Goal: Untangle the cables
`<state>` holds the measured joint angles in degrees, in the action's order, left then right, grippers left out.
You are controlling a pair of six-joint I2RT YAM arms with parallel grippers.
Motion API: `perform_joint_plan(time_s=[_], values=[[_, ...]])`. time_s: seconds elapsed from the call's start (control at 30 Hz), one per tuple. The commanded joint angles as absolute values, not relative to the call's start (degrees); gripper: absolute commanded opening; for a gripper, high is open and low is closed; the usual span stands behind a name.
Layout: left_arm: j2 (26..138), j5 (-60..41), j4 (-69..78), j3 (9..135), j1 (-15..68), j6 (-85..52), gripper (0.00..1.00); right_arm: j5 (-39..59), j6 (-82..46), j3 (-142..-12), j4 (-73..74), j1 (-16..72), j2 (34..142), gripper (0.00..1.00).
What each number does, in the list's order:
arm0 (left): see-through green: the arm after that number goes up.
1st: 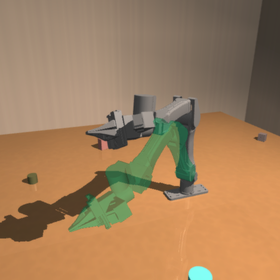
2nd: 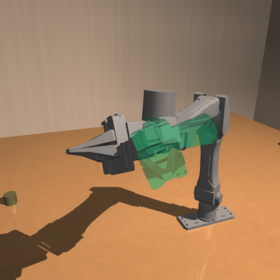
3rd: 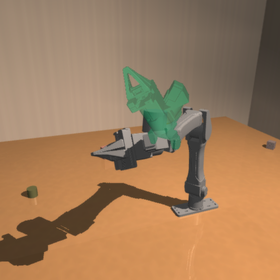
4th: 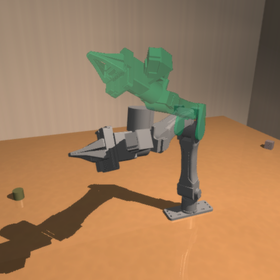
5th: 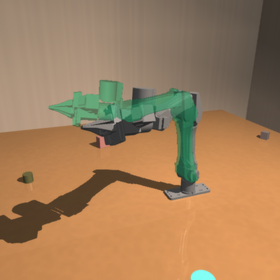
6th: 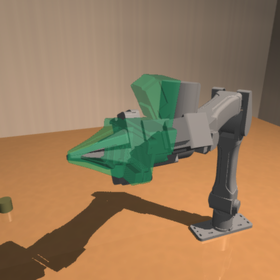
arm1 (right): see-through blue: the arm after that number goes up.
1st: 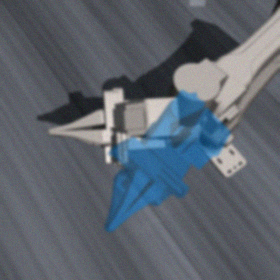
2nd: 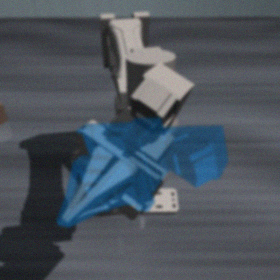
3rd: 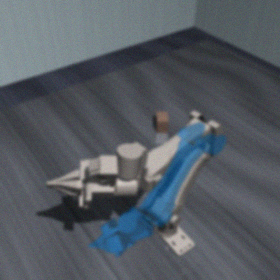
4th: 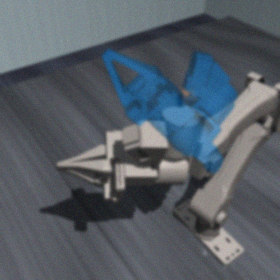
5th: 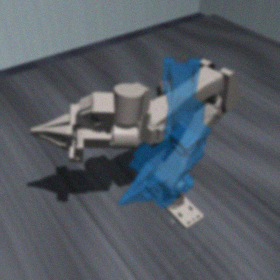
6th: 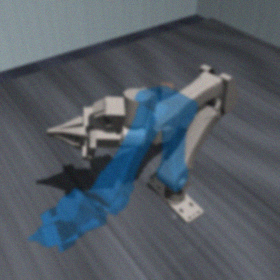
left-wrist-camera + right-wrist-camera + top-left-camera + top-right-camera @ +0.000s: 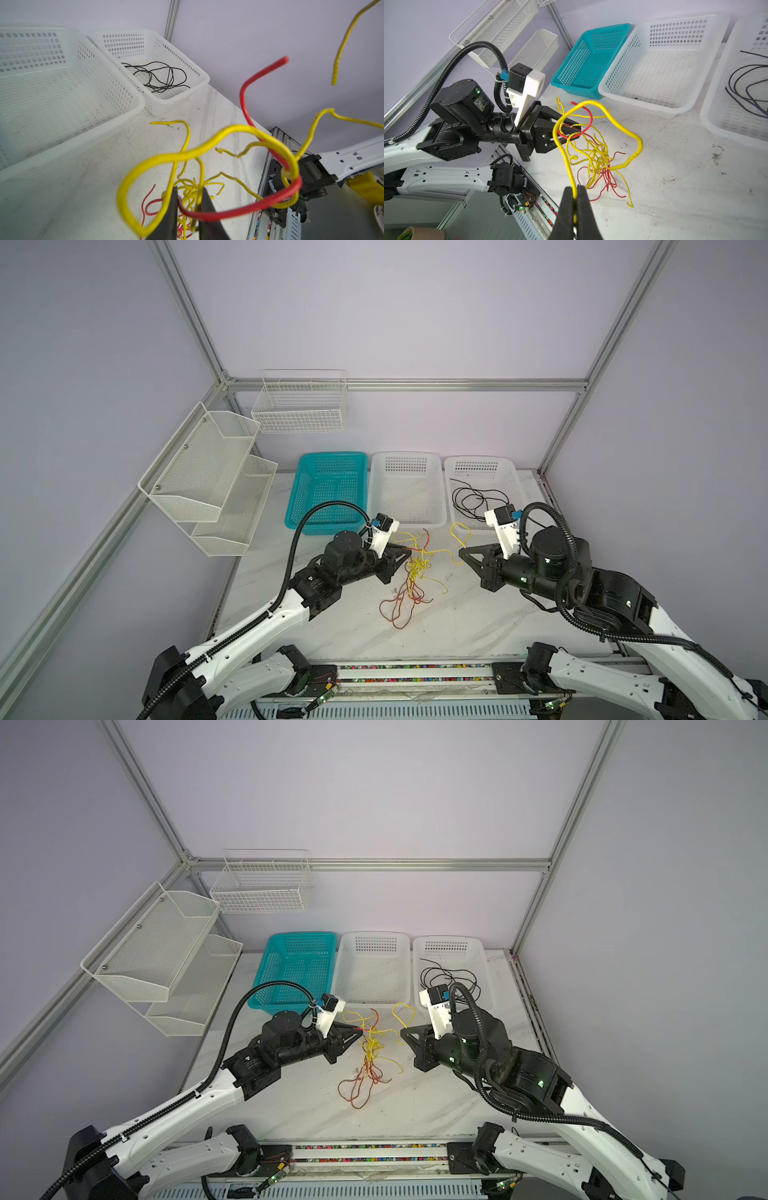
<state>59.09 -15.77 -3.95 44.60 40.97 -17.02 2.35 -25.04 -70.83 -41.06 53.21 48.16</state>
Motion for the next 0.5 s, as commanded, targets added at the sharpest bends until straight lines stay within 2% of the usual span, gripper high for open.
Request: perform_joint_plan(time_s=[0.0, 0.07, 0.33, 0.47], values=[[57.7, -14.8, -2.3, 42.3, 41.0, -16.6, 0.07, 1.3, -26.0, -69.9, -38.2, 53.3, 46.9, 0.0], [57.2, -14.3, -3.1, 42.4, 41.0, -16.7, 0.0, -0.9, -27.2, -68.9, -38.5, 53.3, 46.8, 0.0], [50.2, -11.0, -10.3, 43.9, 41.0, -15.9, 0.0, -11.7, -36.0, -61.4, -40.6, 53.3, 48.4, 0.0], [45.8, -4.2, -18.1, 45.4, 41.0, -17.2, 0.0, -15.7, -39.3, -58.1, -41.4, 53.3, 50.3, 0.0]])
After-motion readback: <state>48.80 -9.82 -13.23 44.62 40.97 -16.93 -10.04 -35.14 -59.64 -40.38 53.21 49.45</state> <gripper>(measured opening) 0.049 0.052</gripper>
